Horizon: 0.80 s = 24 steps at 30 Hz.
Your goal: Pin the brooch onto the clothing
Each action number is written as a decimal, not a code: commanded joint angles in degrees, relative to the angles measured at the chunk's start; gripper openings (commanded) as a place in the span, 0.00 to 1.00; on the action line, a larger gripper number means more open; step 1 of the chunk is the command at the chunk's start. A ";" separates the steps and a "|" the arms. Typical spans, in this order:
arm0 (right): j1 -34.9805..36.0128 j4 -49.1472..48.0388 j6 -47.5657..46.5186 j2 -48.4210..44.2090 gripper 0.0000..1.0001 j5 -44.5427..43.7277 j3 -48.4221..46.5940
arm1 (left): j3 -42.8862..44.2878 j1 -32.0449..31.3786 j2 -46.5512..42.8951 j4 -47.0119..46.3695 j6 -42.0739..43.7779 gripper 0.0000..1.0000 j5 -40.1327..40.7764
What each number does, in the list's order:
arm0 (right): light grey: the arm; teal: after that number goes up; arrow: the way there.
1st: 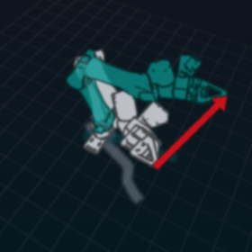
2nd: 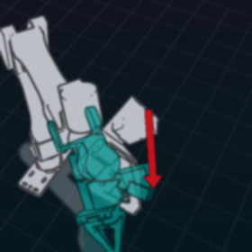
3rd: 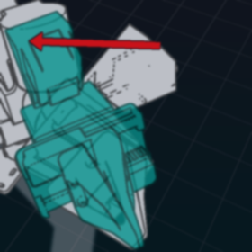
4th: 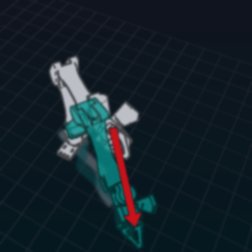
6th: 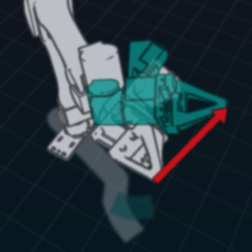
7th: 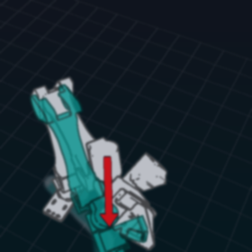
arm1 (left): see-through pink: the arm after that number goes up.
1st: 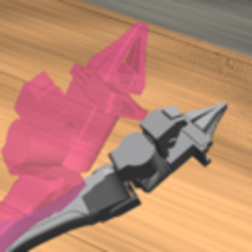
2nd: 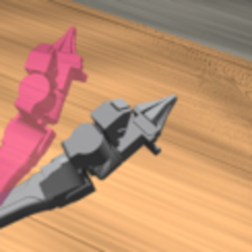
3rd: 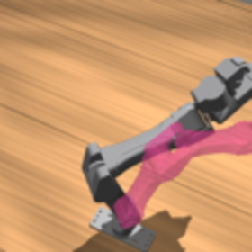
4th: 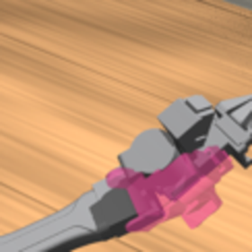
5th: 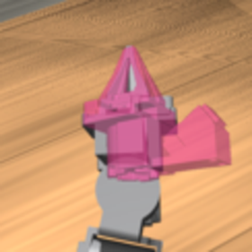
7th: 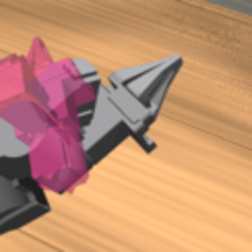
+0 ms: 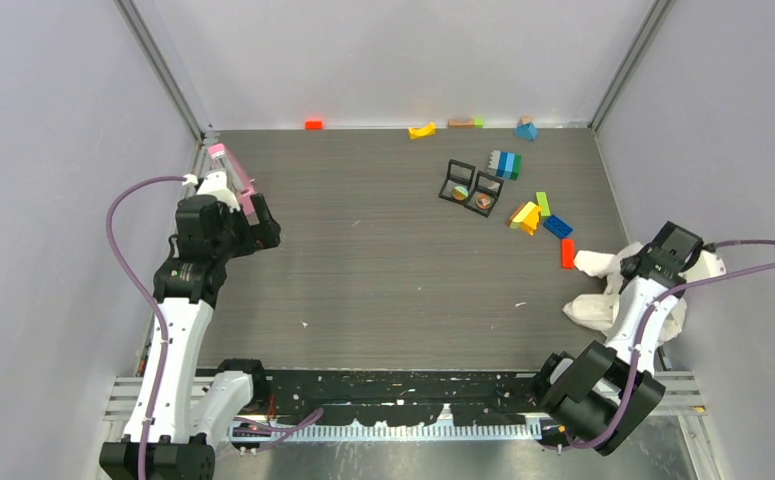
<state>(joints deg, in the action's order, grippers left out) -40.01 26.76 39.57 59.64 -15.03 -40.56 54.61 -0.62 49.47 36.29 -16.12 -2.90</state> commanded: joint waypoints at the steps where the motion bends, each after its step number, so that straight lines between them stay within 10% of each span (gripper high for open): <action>1: 0.01 -1.93 -2.80 -0.73 0.01 23.14 -9.62 | -0.02 0.36 -2.11 -2.03 0.15 1.00 -2.40; 24: 7.88 0.78 14.78 -1.80 0.01 58.43 -56.78 | -0.60 -0.26 -3.02 -3.07 0.95 1.00 -8.12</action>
<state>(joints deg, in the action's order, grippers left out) -33.67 35.53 46.81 56.64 36.38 -88.99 54.43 -0.75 47.35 36.23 -16.05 -8.88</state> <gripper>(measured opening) 0.075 0.994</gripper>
